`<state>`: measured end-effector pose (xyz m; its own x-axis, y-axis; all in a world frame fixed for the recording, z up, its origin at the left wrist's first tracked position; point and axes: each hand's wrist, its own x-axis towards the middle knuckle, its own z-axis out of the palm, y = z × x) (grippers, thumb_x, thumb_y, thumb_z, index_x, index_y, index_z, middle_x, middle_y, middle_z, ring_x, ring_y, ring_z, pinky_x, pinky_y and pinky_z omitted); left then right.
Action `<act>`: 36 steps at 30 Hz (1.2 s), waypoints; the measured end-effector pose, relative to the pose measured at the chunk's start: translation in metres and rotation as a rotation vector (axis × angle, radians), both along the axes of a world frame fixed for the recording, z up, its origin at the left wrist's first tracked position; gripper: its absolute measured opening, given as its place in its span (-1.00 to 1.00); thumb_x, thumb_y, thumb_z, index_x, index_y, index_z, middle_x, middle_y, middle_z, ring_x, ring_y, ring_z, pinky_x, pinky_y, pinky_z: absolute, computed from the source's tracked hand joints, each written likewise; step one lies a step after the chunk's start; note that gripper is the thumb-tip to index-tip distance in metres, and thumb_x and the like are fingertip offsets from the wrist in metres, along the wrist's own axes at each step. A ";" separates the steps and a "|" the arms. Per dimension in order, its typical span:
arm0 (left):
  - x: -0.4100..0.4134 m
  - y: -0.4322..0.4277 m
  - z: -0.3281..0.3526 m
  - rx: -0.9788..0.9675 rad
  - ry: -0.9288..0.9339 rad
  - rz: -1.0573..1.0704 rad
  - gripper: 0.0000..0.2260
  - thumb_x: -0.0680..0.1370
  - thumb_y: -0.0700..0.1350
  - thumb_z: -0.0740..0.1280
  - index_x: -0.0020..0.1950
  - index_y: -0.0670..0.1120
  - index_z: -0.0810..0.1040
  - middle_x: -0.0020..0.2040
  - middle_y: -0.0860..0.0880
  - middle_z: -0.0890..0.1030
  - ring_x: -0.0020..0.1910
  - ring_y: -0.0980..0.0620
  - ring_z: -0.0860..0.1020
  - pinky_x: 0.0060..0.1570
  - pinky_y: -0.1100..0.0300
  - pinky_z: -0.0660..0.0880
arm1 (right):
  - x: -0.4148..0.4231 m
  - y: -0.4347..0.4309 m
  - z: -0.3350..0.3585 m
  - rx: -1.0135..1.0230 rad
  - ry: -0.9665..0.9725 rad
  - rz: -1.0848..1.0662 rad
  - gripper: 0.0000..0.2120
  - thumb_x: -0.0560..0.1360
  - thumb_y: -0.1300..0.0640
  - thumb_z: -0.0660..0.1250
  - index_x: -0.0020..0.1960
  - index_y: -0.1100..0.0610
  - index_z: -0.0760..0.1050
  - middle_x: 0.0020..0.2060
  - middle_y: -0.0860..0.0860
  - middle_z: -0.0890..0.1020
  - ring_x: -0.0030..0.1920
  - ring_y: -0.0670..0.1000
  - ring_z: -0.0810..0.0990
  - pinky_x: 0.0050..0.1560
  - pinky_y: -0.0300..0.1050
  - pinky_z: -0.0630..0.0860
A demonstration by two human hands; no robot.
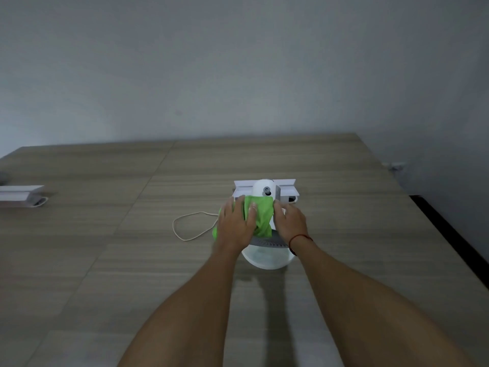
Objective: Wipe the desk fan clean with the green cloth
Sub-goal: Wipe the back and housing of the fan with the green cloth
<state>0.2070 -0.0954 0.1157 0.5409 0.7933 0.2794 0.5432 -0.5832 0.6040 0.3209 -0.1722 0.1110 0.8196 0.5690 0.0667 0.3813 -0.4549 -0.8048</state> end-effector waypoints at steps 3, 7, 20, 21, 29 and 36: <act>0.007 -0.005 -0.006 0.131 0.049 0.006 -0.45 0.55 0.13 -0.07 0.22 -0.18 0.51 0.24 -0.25 0.53 0.26 -0.29 0.46 0.28 -0.19 0.36 | 0.002 -0.001 0.003 -0.022 -0.011 0.030 -0.48 0.52 -0.13 -0.14 -0.16 0.15 0.49 -0.02 0.21 0.65 0.05 0.21 0.58 0.12 0.02 0.44; 0.009 -0.019 -0.004 0.238 0.099 -0.075 -0.51 0.56 0.06 -0.02 0.36 -0.08 0.47 0.36 -0.18 0.49 0.37 -0.23 0.43 0.34 -0.16 0.35 | 0.006 -0.003 0.006 -0.016 0.029 0.072 -0.23 0.38 -0.25 -0.28 0.07 0.17 0.55 0.07 0.20 0.64 0.10 0.22 0.58 0.16 0.04 0.48; 0.005 0.018 -0.003 -0.351 -0.198 0.167 -0.57 0.66 -0.02 -0.01 0.16 -0.31 0.49 0.12 -0.34 0.55 0.16 -0.28 0.50 0.19 -0.08 0.41 | 0.007 -0.005 0.003 -0.053 -0.020 0.124 -0.60 0.43 -0.16 -0.10 -0.28 0.08 0.34 -0.23 0.07 0.49 -0.14 0.10 0.48 0.04 0.05 0.46; 0.007 0.018 -0.002 -0.338 -0.174 0.168 -0.57 0.66 -0.01 0.00 0.16 -0.31 0.49 0.12 -0.34 0.55 0.16 -0.29 0.50 0.20 -0.09 0.41 | 0.008 -0.005 0.003 -0.065 -0.013 0.130 -0.63 0.44 -0.12 -0.10 -0.32 0.07 0.31 -0.23 0.09 0.48 -0.14 0.10 0.48 0.02 0.04 0.44; 0.013 -0.015 -0.007 0.204 0.112 -0.023 -0.46 0.56 0.10 -0.12 0.36 -0.03 0.46 0.41 -0.11 0.46 0.38 -0.21 0.40 0.36 -0.14 0.30 | 0.008 -0.007 0.011 -0.068 0.018 0.170 -0.54 0.49 -0.10 -0.20 -0.23 0.11 0.38 -0.10 0.21 0.63 -0.06 0.20 0.58 0.05 0.11 0.52; 0.015 -0.040 0.004 0.256 0.130 -0.136 -0.51 0.55 0.10 -0.04 0.44 0.08 0.36 0.50 -0.05 0.34 0.50 -0.17 0.27 0.44 -0.16 0.21 | 0.013 -0.014 0.014 -0.037 0.083 0.232 -0.49 0.63 -0.06 -0.12 0.06 0.18 0.54 0.07 0.21 0.64 0.11 0.20 0.58 0.19 0.13 0.48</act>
<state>0.2222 -0.1351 0.1198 0.6811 0.6242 0.3827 0.5130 -0.7798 0.3588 0.3335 -0.1859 0.1249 0.6683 0.7436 -0.0193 0.4125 -0.3921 -0.8222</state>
